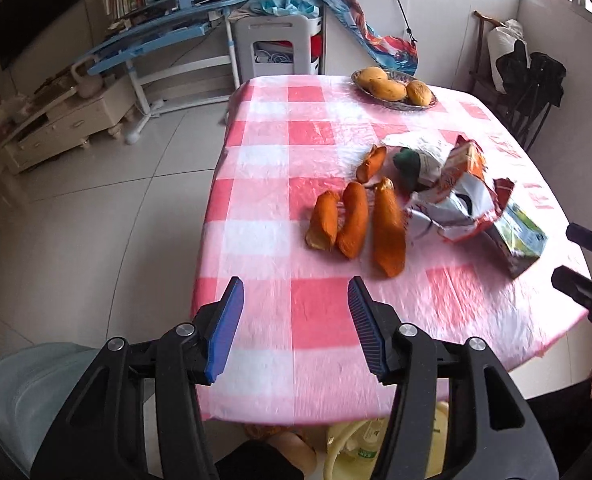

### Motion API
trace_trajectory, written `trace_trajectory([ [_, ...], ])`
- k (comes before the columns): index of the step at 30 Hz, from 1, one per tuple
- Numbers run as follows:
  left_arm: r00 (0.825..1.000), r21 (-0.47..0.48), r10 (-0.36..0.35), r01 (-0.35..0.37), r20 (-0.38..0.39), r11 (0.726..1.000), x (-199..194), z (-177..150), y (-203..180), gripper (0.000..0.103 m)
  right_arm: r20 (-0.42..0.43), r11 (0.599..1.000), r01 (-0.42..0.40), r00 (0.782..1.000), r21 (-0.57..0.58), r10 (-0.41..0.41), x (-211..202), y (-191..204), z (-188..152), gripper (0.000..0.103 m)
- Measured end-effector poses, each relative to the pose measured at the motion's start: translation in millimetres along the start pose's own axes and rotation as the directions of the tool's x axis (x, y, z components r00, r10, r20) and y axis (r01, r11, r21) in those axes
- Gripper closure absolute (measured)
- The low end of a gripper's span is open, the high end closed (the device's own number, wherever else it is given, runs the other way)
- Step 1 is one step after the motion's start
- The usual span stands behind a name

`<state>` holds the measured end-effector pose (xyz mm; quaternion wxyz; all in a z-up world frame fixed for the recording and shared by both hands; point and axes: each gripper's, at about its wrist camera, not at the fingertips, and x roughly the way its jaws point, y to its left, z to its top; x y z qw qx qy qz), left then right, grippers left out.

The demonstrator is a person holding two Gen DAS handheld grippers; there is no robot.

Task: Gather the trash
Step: 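Grasp a bread stick with the left tool while the right tool grasps the milk carton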

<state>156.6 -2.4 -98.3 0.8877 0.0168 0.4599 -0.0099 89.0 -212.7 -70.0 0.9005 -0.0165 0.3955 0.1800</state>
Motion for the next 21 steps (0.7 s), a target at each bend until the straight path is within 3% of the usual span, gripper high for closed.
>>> trace_trajectory([
  [10,0.999,-0.006,-0.009,0.009,-0.052,1.000,73.0,42.2,-14.5,0.052,-0.037,1.000,-0.002,0.999,0.019,0.003,31.8,-11.6,13.4,0.019],
  [12,0.998,-0.021,-0.013,0.012,-0.059,1.000,78.9,46.5,-11.8,0.061,-0.046,1.000,-0.002,0.999,0.021,0.003,36.1,-12.8,14.6,0.019],
  [15,0.995,-0.065,-0.063,0.058,-0.081,0.996,88.3,49.4,-3.7,0.065,-0.059,1.000,0.002,0.998,0.020,0.000,42.1,-14.5,15.4,0.019],
  [18,0.995,-0.046,-0.046,0.042,-0.094,0.998,95.3,49.3,-5.5,0.081,-0.083,1.000,0.009,0.996,0.013,-0.007,50.7,-15.3,16.9,0.027],
  [20,0.995,-0.038,-0.050,0.046,-0.090,0.998,96.2,50.0,-6.3,0.083,-0.115,1.000,0.014,0.993,-0.004,-0.014,59.0,-14.7,16.3,0.043],
  [21,0.994,-0.046,-0.065,0.061,-0.088,0.997,95.5,50.1,-5.3,0.084,-0.124,1.000,0.022,0.992,-0.020,-0.024,61.5,-13.3,15.9,0.043],
])
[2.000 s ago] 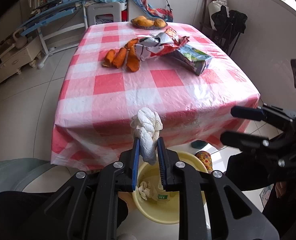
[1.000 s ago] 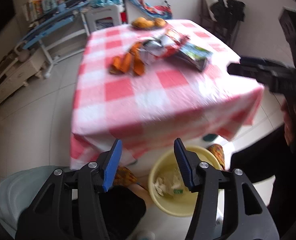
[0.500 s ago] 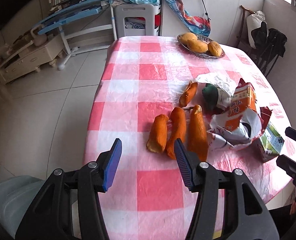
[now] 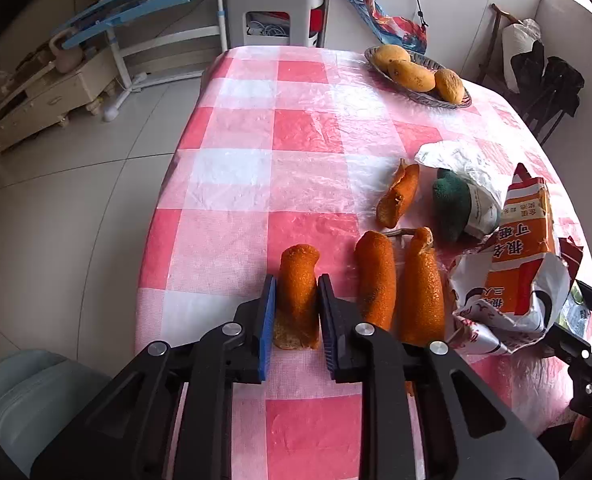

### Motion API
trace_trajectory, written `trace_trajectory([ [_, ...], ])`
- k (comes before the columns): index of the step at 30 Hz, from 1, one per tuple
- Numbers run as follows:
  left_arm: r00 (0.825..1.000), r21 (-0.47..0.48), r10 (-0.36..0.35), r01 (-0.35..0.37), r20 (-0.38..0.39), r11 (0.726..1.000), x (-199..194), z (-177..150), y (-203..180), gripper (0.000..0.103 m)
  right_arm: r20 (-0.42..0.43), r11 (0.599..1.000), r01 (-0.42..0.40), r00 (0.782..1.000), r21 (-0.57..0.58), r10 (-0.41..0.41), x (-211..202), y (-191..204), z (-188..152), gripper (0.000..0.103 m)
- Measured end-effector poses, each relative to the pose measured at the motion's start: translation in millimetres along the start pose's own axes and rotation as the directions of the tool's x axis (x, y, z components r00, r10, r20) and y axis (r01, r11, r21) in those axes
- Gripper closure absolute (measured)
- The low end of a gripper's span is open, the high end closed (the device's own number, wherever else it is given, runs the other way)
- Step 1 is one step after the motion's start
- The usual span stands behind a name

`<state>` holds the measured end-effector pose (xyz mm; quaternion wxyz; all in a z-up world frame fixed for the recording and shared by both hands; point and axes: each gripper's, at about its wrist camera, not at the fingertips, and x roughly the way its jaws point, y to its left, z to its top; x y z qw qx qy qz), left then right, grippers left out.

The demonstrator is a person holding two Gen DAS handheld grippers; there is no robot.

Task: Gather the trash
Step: 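Grasp a bread stick with the left tool while the right tool grasps the milk carton, then drop the milk carton and bread stick into the yellow basin with both tools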

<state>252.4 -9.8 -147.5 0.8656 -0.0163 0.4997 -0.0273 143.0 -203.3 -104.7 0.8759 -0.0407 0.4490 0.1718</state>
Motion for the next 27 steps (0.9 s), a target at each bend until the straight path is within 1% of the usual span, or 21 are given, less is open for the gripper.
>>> trace_trajectory([
  [2,1.000,-0.012,-0.008,0.008,0.017,1.000,-4.6,-0.4,2.4,0.085,-0.002,0.999,0.030,1.000,-0.038,-0.030,-1.3,4.8,0.8,0.044],
  [3,1.000,-0.015,-0.008,0.008,0.027,1.000,-8.9,-0.4,3.7,0.085,0.004,0.996,0.066,0.998,-0.064,-0.066,-4.1,7.7,1.0,0.044],
  [4,0.999,-0.019,-0.007,0.007,0.045,1.000,-14.4,-0.1,4.7,0.086,0.013,0.988,0.120,0.993,-0.099,-0.119,-6.8,10.7,0.9,0.044],
  [5,0.998,-0.022,-0.002,0.003,0.061,1.000,-20.4,0.0,5.6,0.086,0.027,0.972,0.186,0.983,-0.141,-0.184,-8.8,13.8,0.7,0.044],
  [7,0.996,-0.030,0.010,-0.007,0.094,1.000,-31.4,-0.4,7.5,0.086,0.058,0.924,0.322,0.947,-0.207,-0.317,-11.2,15.2,-0.1,0.044],
  [8,0.995,-0.039,0.001,0.004,0.104,0.999,-36.0,-1.2,9.3,0.086,0.067,0.911,0.357,0.934,-0.206,-0.351,-14.0,11.3,-0.4,0.044],
  [10,0.993,-0.045,-0.022,0.028,0.118,0.999,-45.0,-4.5,10.7,0.086,0.074,0.906,0.380,0.925,-0.189,-0.373,-21.4,2.7,0.1,0.044],
  [11,0.991,-0.037,-0.025,0.030,0.128,0.999,-50.7,-7.4,9.6,0.086,0.068,0.917,0.367,0.930,-0.154,-0.361,-25.1,-5.0,1.0,0.044],
  [12,0.990,-0.028,-0.028,0.032,0.137,0.999,-56.1,-10.4,8.1,0.086,0.052,0.944,0.320,0.947,-0.083,-0.317,-28.9,-17.8,1.7,0.044],
  [13,0.989,-0.020,-0.036,0.039,0.145,0.999,-62.1,-14.2,6.6,0.086,0.043,0.961,0.275,0.961,-0.009,-0.275,-32.1,-30.7,1.9,0.044],
  [14,0.987,-0.011,-0.047,0.050,0.154,0.999,-69.0,-19.2,4.6,0.086,0.048,0.967,0.250,0.966,0.050,-0.252,-37.7,-40.1,0.9,0.044],
  [16,0.985,0.008,-0.065,0.065,0.160,0.998,-77.9,-29.4,0.3,0.086,0.095,0.971,0.181,0.976,0.153,-0.197,-55.5,-54.7,-1.9,0.044],
  [17,0.984,0.018,-0.070,0.068,0.162,0.997,-82.2,-35.8,-2.6,0.086,0.123,0.970,0.164,0.975,0.179,-0.187,-65.3,-57.4,-2.0,0.044],
  [18,0.984,0.032,-0.070,0.065,0.164,0.997,-86.8,-43.1,-6.5,0.086,0.153,0.970,0.144,0.972,0.197,-0.175,-76.1,-58.9,-3.4,0.044],
  [20,0.983,0.053,-0.073,0.065,0.167,0.997,-94.2,-55.3,-12.3,0.086,0.204,0.971,0.074,0.971,0.226,-0.121,-95.2,-56.0,-9.3,0.044],
  [22,0.983,0.068,-0.073,0.062,0.170,0.996,-101.2,-67.3,-16.3,0.086,0.226,0.978,0.017,0.972,0.210,-0.066,-109.8,-42.1,-19.3,0.044],
  [25,0.983,0.081,-0.066,0.053,0.173,0.995,-110.6,-83.9,-20.0,0.086,0.197,0.987,-0.052,0.980,0.154,0.020,-114.7,-8.8,-36.9,0.044],
  [27,0.983,0.084,-0.061,0.047,0.174,0.995,-115.7,-94.7,-21.4,0.086,0.149,0.988,-0.099,0.985,0.117,0.081,-111.9,14.7,-53.6,0.044],
])
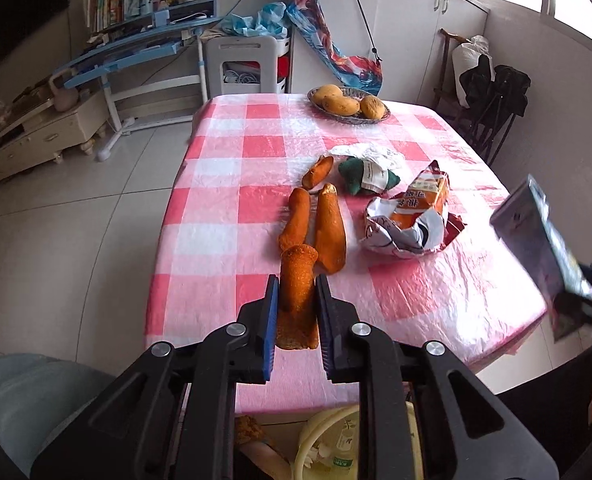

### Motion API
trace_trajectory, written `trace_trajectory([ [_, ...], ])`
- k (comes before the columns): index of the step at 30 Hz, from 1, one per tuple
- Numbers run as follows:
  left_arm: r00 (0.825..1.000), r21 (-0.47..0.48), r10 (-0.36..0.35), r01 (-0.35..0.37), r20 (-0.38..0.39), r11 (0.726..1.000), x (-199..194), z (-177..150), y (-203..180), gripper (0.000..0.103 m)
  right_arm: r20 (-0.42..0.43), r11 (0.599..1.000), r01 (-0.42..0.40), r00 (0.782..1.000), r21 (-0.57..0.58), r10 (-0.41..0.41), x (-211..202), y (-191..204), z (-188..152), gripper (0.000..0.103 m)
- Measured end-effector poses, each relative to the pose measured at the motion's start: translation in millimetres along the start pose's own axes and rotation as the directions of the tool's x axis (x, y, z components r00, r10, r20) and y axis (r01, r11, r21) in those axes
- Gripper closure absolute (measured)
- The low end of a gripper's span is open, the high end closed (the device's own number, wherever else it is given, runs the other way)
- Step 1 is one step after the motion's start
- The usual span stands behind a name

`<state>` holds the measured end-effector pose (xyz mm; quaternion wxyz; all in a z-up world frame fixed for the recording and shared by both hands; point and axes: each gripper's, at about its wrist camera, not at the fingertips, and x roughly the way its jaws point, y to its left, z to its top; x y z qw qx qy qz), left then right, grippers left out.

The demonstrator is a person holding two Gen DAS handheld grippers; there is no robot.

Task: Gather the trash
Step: 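Drop the milk carton and bread stick into the yellow basin with both tools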

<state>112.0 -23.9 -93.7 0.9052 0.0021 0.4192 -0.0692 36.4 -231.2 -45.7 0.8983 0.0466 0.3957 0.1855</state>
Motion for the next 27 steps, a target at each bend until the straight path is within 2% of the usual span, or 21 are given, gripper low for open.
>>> trace_trajectory([
  [3,1.000,0.006,0.006,-0.006,-0.001,1.000,-8.4,-10.7,-2.2,0.086,-0.105,0.997,-0.075,0.992,-0.033,0.071,9.3,30.5,-33.4,0.044],
  [7,1.000,0.017,0.013,-0.013,0.004,1.000,-19.5,-21.1,-5.0,0.086,-0.244,0.986,-0.140,0.963,-0.092,0.114,28.1,66.3,-70.2,0.044],
  [10,1.000,0.017,0.013,-0.013,0.004,1.000,-26.5,-28.2,-6.8,0.086,-0.310,0.978,-0.163,0.944,-0.129,0.116,37.9,80.5,-91.8,0.044],
  [13,1.000,0.016,0.011,-0.011,0.000,1.000,-31.9,-34.9,-7.4,0.086,-0.349,0.976,-0.175,0.930,-0.133,0.119,45.3,82.3,-99.5,0.043],
  [16,1.000,0.020,0.008,-0.007,-0.006,1.000,-35.0,-40.6,-10.4,0.086,-0.336,0.978,-0.169,0.934,-0.125,0.119,44.5,78.6,-99.8,0.037],
  [20,1.000,0.030,-0.001,0.002,-0.020,1.000,-37.8,-52.1,-17.8,0.086,-0.276,0.982,-0.160,0.953,-0.098,0.128,35.9,74.1,-97.0,0.031],
  [27,0.997,0.056,-0.032,0.036,-0.072,0.998,-38.7,-74.9,-32.5,0.086,-0.096,0.987,-0.152,0.985,-0.053,0.146,7.8,59.8,-87.4,0.023],
])
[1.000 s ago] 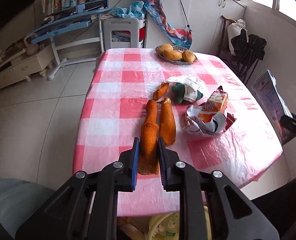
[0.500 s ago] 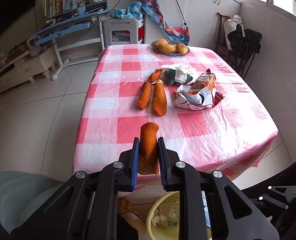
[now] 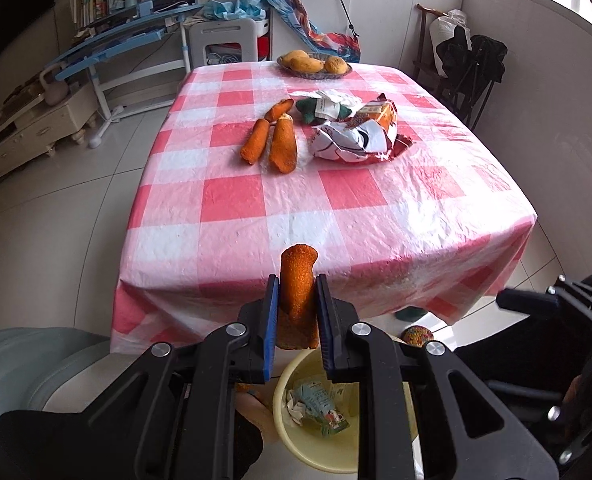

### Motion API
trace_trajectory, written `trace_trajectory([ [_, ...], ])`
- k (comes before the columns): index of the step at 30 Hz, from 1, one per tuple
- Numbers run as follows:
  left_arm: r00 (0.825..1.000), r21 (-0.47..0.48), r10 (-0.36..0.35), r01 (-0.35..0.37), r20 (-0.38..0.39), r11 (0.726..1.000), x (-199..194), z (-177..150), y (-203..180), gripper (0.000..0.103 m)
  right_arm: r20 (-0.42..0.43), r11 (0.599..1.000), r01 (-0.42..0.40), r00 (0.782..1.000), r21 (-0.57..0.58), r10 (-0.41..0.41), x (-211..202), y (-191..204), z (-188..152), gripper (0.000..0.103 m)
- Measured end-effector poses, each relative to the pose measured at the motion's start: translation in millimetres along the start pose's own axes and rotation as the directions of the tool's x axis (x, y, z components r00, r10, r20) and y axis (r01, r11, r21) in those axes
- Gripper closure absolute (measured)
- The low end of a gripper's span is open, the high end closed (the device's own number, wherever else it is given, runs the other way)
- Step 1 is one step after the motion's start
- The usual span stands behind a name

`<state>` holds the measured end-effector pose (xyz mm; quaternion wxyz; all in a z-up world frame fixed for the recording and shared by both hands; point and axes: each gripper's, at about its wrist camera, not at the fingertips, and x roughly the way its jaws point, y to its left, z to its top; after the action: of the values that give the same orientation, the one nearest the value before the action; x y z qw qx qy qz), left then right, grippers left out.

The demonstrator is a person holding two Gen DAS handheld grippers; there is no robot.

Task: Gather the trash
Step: 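Drop the milk carton and bread stick into the yellow basin with both tools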

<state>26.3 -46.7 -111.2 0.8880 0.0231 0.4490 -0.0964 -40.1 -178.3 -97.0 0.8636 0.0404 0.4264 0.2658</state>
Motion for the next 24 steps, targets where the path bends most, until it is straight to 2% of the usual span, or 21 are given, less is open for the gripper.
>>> trace_trajectory([
  [5,0.995,0.041,-0.052,0.056,-0.085,0.998,8.4,-19.5,-17.5,0.086,0.113,0.998,0.002,0.994,0.057,-0.008,-16.1,-5.9,2.7,0.022],
  [8,0.974,0.092,-0.104,0.124,-0.201,0.988,21.8,-36.5,-34.0,0.085,0.154,0.996,0.007,0.988,0.089,-0.021,-20.1,-9.4,5.8,0.021],
  [11,0.968,0.150,-0.080,0.118,-0.240,0.982,26.5,-49.4,-45.8,0.082,0.164,0.993,0.003,0.986,0.119,-0.023,-19.5,-14.0,8.6,0.020],
  [14,0.972,0.138,-0.077,0.109,-0.223,0.984,23.5,-48.4,-43.0,0.072,0.172,0.991,0.004,0.985,0.132,-0.027,-24.5,-16.0,7.9,0.020],
  [19,0.982,0.064,-0.088,0.100,-0.170,0.993,11.2,-35.8,-24.2,0.071,0.179,0.990,0.004,0.983,0.143,-0.030,-27.5,-18.9,6.8,0.019],
  [23,0.996,0.015,-0.050,0.052,-0.072,0.999,-1.7,-23.5,-11.9,0.070,0.179,0.988,-0.008,0.984,0.156,-0.020,-27.5,-21.3,7.3,0.019],
  [24,0.999,-0.005,-0.033,0.033,-0.042,0.999,-5.2,-18.3,-6.6,0.068,0.182,0.986,-0.019,0.983,0.167,-0.012,-27.2,-23.1,8.2,0.018],
])
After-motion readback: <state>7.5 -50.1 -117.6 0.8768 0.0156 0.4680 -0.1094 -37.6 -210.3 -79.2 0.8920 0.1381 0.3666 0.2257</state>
